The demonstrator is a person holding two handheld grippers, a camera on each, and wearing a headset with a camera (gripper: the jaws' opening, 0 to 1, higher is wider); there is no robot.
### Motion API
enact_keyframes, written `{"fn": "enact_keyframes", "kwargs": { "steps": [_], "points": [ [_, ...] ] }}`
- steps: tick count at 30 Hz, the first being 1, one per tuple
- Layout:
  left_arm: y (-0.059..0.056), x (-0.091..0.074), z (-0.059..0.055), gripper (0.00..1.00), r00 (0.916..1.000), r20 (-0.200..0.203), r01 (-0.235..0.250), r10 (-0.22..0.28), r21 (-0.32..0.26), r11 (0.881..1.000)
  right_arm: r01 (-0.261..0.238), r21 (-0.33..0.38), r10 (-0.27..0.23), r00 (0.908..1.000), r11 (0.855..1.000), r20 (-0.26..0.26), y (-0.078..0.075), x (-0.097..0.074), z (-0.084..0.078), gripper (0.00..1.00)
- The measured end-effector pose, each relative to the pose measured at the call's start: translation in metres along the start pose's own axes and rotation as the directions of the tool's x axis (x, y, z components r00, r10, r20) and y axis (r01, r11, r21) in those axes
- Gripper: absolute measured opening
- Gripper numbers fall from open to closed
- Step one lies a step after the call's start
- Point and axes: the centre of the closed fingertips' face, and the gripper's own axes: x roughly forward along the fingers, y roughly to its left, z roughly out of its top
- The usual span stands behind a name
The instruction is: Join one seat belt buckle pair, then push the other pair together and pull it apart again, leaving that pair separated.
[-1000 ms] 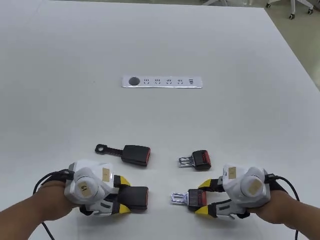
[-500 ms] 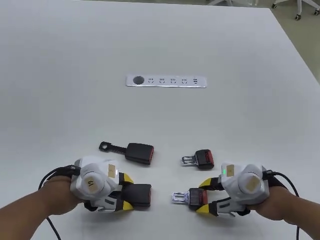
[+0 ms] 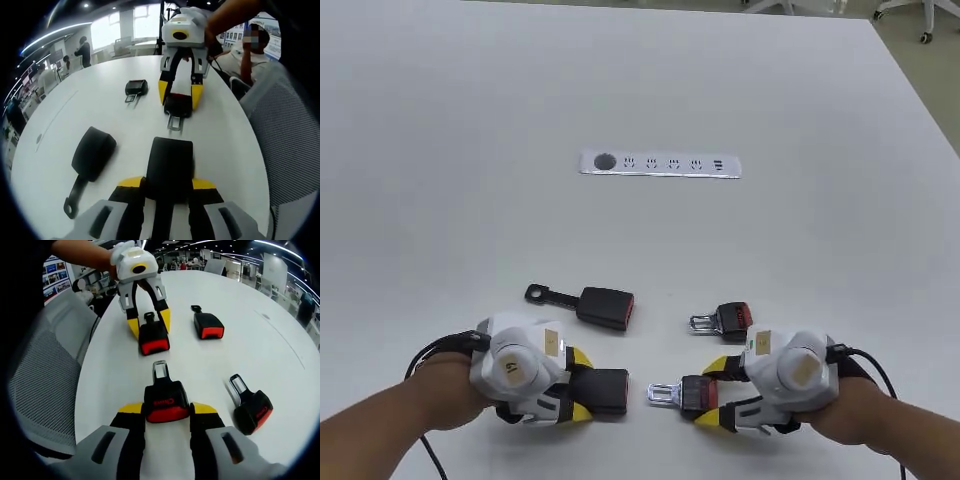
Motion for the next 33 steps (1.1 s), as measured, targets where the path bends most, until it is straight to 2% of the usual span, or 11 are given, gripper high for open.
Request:
{"fn": "enact_keyframes", "kwargs": {
  "steps": [13, 20, 26, 30, 33],
  "points": [
    [-0.002, 0.0, -0.001, 0.34, 0.9998, -0.018, 0.003, -0.003, 0.006, 1.0, -0.02, -0.021, 0.02, 0.9998, 1.0, 0.003, 0.007, 0.019, 0.017, 0.32],
    [-0.003, 0.002, 0.001, 0.34, 0.9989, -0.044, 0.016, -0.015, 0.026, 1.0, -0.027, -0.027, 0.027, 0.9995, 0.999, 0.014, 0.007, 0.027, 0.026, 0.32],
    [-0.004, 0.002, 0.002, 0.34, 0.9985, -0.049, 0.024, -0.023, 0.037, 0.999, -0.029, -0.027, 0.029, 0.9995, 0.999, 0.011, 0.009, 0.026, 0.029, 0.32],
    [-0.005, 0.004, 0.003, 0.33, 0.9968, -0.072, 0.038, -0.034, 0.056, 0.998, -0.025, -0.021, 0.025, 0.9997, 0.999, 0.007, 0.008, 0.027, 0.03, 0.32],
    [-0.005, 0.004, 0.004, 0.33, 0.9971, -0.069, 0.037, -0.033, 0.052, 0.998, -0.017, -0.016, 0.017, 0.9998, 1.0, 0.007, 0.008, 0.029, 0.032, 0.32]
  ]
}}
